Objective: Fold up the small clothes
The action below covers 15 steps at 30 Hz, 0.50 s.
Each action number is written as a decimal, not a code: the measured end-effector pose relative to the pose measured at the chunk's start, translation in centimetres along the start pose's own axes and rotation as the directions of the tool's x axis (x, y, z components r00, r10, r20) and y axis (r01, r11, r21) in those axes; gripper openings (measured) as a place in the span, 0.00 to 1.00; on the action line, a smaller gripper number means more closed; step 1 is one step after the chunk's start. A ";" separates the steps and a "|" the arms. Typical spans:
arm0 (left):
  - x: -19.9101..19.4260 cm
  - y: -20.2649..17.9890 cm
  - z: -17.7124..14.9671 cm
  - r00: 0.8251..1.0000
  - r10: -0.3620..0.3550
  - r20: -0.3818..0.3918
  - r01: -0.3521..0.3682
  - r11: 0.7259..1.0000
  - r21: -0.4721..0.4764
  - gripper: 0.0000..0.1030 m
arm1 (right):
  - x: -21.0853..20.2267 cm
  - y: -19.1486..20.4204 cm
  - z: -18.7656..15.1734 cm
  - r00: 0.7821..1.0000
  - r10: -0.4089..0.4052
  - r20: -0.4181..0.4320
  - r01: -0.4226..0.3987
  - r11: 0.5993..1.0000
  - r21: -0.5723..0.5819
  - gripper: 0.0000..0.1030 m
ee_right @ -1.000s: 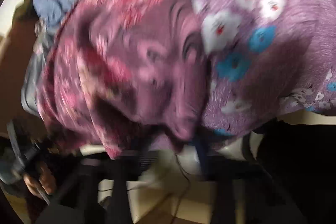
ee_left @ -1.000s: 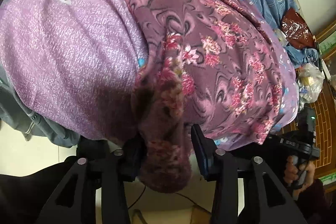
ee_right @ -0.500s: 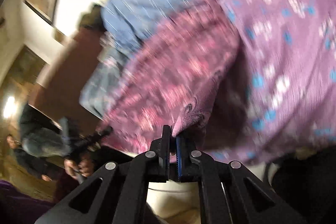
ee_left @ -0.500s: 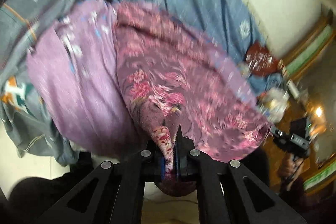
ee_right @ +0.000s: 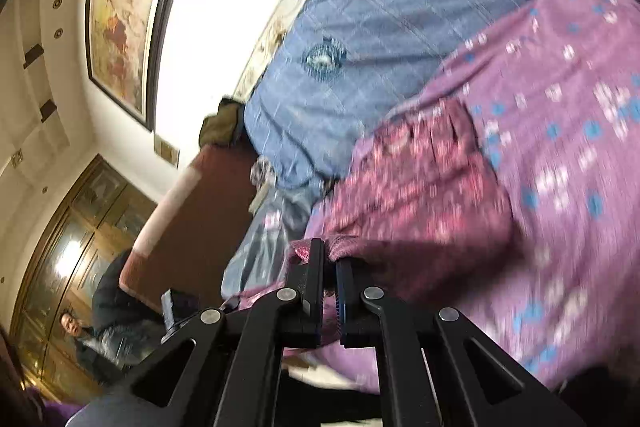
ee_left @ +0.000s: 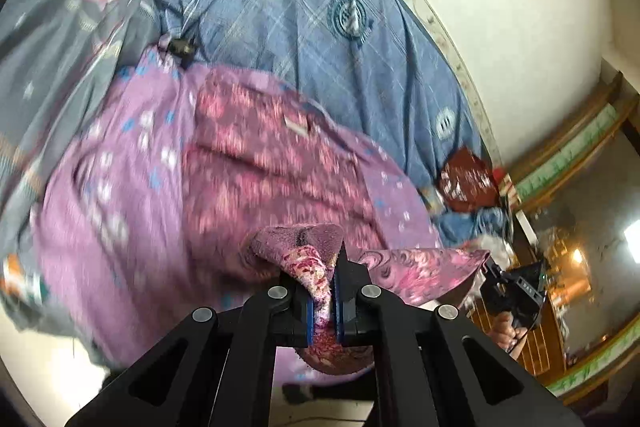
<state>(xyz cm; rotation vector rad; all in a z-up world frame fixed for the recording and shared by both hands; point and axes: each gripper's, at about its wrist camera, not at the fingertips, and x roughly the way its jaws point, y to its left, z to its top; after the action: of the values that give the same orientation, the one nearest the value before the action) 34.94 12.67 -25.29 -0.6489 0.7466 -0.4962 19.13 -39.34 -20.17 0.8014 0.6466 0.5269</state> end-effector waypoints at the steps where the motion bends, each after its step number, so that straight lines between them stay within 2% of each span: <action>1: 0.9 -0.1 1.4 1.000 0.012 0.008 -0.012 1.000 0.000 0.04 | 0.7 -0.3 1.1 1.000 -0.004 0.007 0.003 1.000 0.007 0.04; 5: 5.1 0.4 7.4 0.999 0.046 0.011 -0.046 0.999 -0.026 0.05 | 6.1 -2.1 6.9 0.999 -0.042 0.033 0.041 0.999 0.036 0.04; 8: 9.6 1.7 11.8 0.995 0.103 -0.015 -0.104 0.994 -0.040 0.05 | 11.5 -4.8 11.1 0.995 -0.089 0.035 0.087 0.995 0.056 0.04; 11: 15.4 4.8 15.7 0.986 0.155 -0.068 -0.161 0.983 -0.092 0.06 | 16.8 -7.9 14.0 0.990 -0.143 0.017 0.141 0.987 0.078 0.04; 15: 22.6 9.7 19.2 0.973 0.181 -0.142 -0.202 0.967 -0.155 0.11 | 23.7 -13.6 16.4 0.971 -0.239 0.006 0.237 0.963 0.128 0.04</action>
<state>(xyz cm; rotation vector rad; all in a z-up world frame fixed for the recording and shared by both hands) 65.45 12.35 -31.62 -0.6991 0.9689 -0.2994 49.47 -39.91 -29.83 0.8334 0.7510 0.2596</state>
